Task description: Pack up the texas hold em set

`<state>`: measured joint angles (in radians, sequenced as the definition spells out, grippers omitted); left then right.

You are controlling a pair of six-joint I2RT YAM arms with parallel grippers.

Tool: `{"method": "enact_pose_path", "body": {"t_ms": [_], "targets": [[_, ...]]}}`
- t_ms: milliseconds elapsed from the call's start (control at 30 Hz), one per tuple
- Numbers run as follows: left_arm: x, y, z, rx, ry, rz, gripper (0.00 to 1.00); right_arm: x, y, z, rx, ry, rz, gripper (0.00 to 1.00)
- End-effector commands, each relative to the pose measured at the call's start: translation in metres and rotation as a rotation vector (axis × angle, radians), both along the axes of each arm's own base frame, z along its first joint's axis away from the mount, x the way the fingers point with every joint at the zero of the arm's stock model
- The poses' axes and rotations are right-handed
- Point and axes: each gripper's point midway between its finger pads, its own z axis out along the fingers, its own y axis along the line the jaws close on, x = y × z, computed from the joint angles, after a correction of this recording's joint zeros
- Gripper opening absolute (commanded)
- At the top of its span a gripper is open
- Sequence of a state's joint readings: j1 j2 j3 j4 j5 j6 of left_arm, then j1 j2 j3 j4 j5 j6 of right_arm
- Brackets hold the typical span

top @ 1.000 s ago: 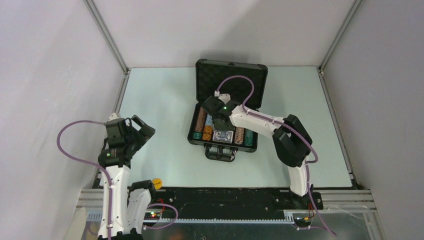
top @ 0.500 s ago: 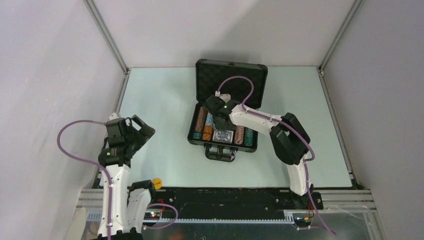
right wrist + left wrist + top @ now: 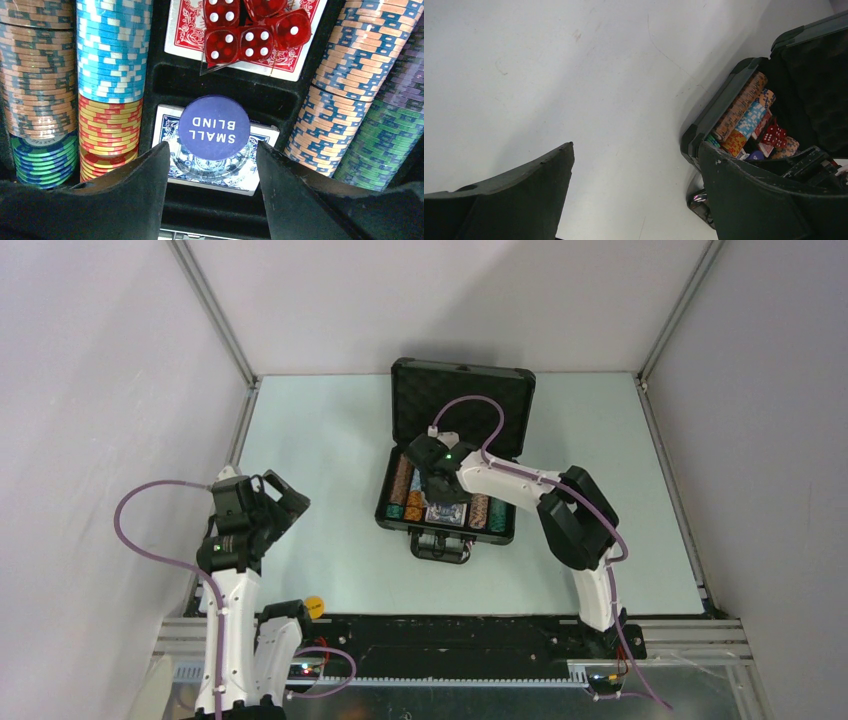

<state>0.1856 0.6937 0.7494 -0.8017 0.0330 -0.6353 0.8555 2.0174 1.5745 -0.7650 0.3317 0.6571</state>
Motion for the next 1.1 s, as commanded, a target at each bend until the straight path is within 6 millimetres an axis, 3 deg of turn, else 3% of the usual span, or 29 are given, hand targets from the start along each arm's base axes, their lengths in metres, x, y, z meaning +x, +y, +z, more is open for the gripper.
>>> {"method": "enact_pose_path", "body": {"t_ms": [0, 100, 233, 367, 467, 533, 733, 833, 1067], "targets": [[0.004, 0.001, 0.009, 0.026, -0.036, -0.014, 0.98, -0.004, -0.003, 0.003, -0.02, -0.008, -0.003, 0.68], [0.005, 0.001, 0.01, 0.027, -0.039, -0.015, 0.98, -0.002, -0.004, 0.011, -0.018, -0.024, -0.004, 0.7], [0.005, 0.002, 0.013, 0.03, -0.045, -0.011, 0.98, -0.004, -0.007, 0.039, -0.022, -0.095, 0.004, 0.71], [0.006, 0.006, 0.017, 0.05, -0.051, 0.0, 0.98, -0.026, 0.006, 0.072, 0.03, -0.157, 0.084, 0.71], [0.005, 0.008, 0.021, 0.056, -0.055, 0.006, 0.98, -0.062, 0.04, 0.088, 0.105, -0.178, 0.214, 0.72], [0.005, 0.009, 0.028, 0.059, -0.065, 0.006, 0.98, -0.09, 0.066, 0.084, 0.148, -0.146, 0.294, 0.72], [-0.001, 0.015, 0.08, 0.105, -0.135, 0.029, 0.98, -0.161, 0.15, 0.068, 0.283, -0.075, 0.471, 0.7], [-0.006, 0.011, 0.109, 0.109, -0.187, 0.015, 0.98, -0.18, 0.19, 0.064, 0.377, -0.077, 0.529, 0.66], [-0.027, 0.006, 0.157, 0.131, -0.281, 0.004, 0.98, -0.211, 0.252, 0.062, 0.554, -0.158, 0.741, 0.51]]}}
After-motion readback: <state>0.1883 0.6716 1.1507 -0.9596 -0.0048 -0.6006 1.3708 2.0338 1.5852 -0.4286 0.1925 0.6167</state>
